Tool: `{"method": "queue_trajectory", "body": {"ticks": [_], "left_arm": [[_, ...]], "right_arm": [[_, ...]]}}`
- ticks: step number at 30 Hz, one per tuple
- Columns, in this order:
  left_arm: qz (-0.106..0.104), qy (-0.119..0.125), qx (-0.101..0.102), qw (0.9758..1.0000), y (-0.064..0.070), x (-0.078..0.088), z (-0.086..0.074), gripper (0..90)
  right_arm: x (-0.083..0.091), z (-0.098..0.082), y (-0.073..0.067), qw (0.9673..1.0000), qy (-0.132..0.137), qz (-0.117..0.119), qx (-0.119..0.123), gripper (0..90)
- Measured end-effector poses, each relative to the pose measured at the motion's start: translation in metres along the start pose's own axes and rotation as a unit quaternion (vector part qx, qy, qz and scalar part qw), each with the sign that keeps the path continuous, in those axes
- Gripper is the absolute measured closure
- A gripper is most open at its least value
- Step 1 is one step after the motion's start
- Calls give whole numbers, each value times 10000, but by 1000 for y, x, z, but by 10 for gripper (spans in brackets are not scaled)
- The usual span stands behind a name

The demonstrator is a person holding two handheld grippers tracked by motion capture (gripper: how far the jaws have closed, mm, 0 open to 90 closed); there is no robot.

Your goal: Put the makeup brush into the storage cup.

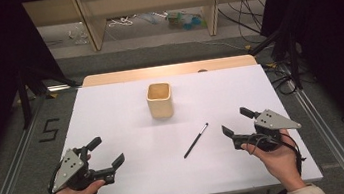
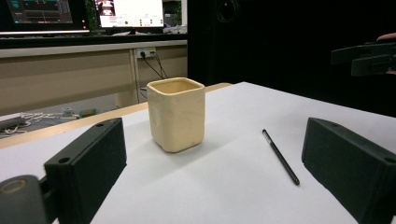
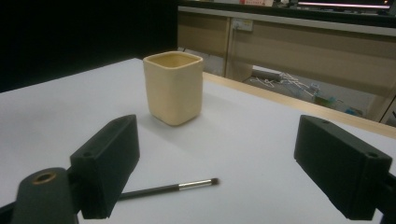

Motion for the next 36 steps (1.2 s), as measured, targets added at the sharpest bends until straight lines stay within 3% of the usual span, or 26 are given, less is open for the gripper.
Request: {"method": "queue_trajectory", "body": {"ticks": [5, 12, 18, 19, 23, 36], "left_arm": [[7, 20, 61, 10000, -1, 1, 0, 63], [-18, 43, 36, 10000, 0, 0, 1, 63], [-20, 48, 40, 10000, 0, 0, 1, 63], [-20, 48, 40, 10000, 0, 0, 1, 63], [-31, 38, 34, 10000, 1, 0, 1, 64], [-14, 71, 16, 10000, -1, 0, 2, 61]], "right_arm": [[-13, 5, -5, 9999, 78, 75, 31, 153], [-31, 4, -15, 9997, -44, 215, 73, 154], [-41, 7, -14, 9997, 33, 213, 126, 154], [-41, 6, -14, 9998, -64, 194, 85, 155], [-46, 9, -13, 9998, 92, 167, 95, 154], [-60, 13, -9, 9999, 39, 134, 43, 154]]}}
Point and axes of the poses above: each handheld gripper's, and its own axes: x roughly backward along the jaws, z roughly out of its top, y roughly to its right, the point moved 9 cm from there along -x, roughly forward along the jaws, and after that the axes turned 14 degrees about y, right-handed, at the moved point
